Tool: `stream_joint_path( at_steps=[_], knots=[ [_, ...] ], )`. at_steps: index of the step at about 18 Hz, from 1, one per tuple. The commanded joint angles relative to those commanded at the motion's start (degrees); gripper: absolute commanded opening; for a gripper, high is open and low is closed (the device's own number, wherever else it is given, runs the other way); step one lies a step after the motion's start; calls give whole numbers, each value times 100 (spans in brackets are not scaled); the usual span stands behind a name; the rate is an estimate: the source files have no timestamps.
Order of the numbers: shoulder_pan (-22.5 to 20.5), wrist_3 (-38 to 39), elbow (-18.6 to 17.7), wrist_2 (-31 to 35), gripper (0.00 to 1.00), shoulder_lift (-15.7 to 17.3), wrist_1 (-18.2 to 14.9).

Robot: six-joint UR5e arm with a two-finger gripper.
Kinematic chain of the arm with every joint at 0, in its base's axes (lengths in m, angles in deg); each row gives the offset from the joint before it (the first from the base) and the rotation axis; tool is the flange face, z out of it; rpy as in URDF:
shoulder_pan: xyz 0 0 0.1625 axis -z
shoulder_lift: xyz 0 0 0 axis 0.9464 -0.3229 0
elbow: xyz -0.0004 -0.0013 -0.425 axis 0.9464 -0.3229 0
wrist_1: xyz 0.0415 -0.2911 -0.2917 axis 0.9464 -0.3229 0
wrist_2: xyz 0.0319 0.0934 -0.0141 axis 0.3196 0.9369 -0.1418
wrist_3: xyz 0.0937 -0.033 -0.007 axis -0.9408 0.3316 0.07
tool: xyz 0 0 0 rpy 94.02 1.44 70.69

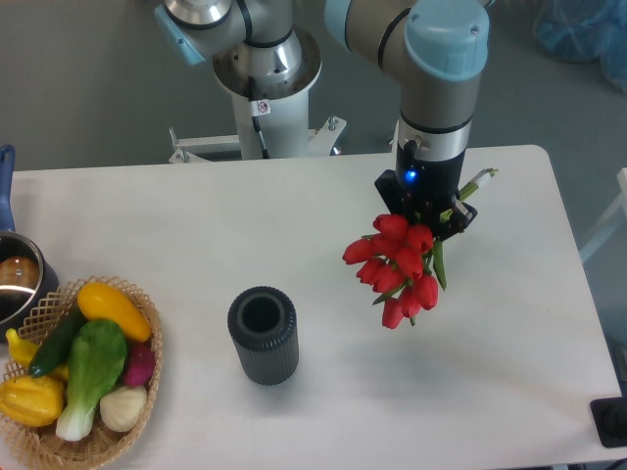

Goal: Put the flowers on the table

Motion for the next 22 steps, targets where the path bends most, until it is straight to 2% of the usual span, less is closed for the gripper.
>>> stream_joint_path(
  at_steps=[3, 6, 10, 14, 16, 20, 21, 22],
  knots=[
    [87, 0, -62, 113, 0, -52, -44],
    [272, 0, -61, 412, 0, -272, -281],
    [360, 79, -53, 439, 0, -518, -264],
    [378, 114, -132, 404, 0, -598, -229],
    [395, 140, -281, 387, 0, -624, -45],
    [554, 474, -510, 369, 0, -817, 684],
    [562, 492, -510, 369, 2, -870, 686],
    [597, 501, -510, 360, 10, -931, 694]
  ],
)
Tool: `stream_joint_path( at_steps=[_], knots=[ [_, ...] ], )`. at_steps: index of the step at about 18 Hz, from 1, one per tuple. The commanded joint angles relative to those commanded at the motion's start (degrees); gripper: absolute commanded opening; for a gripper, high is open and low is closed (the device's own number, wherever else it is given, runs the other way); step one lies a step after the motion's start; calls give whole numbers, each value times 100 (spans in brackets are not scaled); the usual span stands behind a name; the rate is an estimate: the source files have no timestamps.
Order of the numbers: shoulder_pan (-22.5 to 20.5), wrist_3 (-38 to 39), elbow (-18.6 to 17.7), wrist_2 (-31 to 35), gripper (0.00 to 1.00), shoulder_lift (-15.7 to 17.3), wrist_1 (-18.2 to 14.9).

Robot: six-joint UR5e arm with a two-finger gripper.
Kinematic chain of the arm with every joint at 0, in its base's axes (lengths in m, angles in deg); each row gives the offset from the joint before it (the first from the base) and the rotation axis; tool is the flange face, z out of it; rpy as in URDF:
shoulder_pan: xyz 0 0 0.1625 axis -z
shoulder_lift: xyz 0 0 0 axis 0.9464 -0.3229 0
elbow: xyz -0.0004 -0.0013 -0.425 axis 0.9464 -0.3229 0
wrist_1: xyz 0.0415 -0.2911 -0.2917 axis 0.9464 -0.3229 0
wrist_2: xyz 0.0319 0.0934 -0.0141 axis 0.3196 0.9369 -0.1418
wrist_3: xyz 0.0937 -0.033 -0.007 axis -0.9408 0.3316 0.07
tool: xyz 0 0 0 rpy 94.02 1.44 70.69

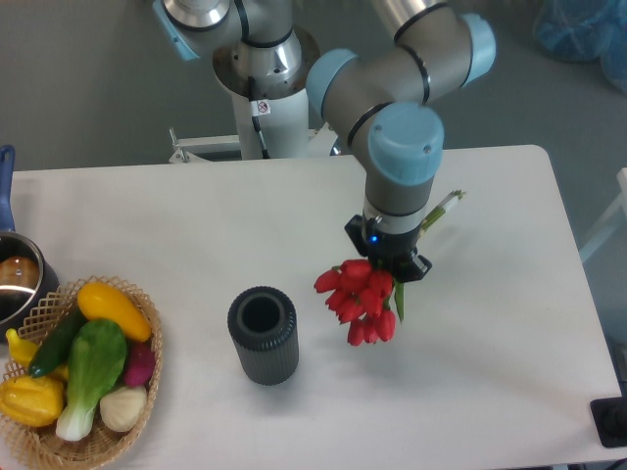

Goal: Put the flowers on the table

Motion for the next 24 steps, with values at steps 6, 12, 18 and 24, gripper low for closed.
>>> stream_joint_path(
  at_steps=[6, 12, 18, 24],
  knots=[
    [9, 70, 0, -105, 100, -54, 18],
    [-34, 70, 35, -97, 100, 201, 44],
    [-105, -17, 61, -44, 100, 676, 53],
    [-439, -193, 79, -44, 100, 1080, -272]
  ],
)
